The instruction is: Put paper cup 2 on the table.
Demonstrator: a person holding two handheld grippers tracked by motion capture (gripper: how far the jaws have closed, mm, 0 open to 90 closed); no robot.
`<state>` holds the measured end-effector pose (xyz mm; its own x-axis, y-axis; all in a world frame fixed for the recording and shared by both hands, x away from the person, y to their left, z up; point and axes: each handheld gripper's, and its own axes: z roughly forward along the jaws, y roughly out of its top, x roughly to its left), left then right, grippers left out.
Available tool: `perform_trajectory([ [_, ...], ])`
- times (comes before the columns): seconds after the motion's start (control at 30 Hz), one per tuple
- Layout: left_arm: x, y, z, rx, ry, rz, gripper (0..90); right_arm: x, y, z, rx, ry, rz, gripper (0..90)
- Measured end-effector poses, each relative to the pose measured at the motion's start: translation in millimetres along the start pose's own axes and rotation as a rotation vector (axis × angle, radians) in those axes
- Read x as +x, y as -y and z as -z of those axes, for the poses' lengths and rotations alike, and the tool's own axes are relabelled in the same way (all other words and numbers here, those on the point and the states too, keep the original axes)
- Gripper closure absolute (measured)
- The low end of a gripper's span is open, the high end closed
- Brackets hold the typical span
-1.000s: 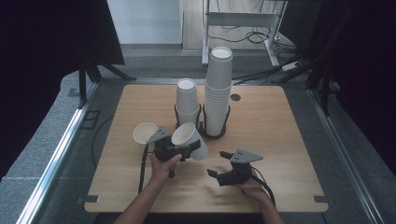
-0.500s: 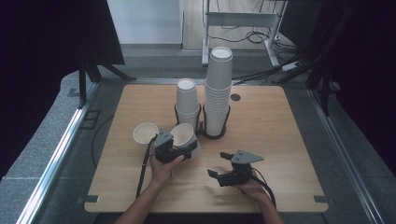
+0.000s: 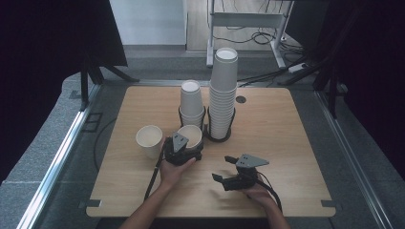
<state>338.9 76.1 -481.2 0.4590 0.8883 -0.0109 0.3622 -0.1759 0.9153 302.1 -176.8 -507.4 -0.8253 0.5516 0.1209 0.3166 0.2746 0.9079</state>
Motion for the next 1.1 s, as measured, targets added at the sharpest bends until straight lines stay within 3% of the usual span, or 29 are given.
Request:
perform_trajectory([
  [0.3,8.7,4.1,-3.2,0.045,-0.052,0.008,12.0,0.1,0.5,-0.8,0.002,0.000,-0.001,12.7],
  [0.63,8.5,8.4,-3.8,0.074,-0.095,-0.016,11.2,0.5,0.5,-1.2,0.000,0.001,0.000,12.9],
  [1.1,4.7,9.3,-6.8,0.078,-0.072,-0.038,10.0,0.0,0.2,-0.7,-0.002,0.005,0.001,12.9],
])
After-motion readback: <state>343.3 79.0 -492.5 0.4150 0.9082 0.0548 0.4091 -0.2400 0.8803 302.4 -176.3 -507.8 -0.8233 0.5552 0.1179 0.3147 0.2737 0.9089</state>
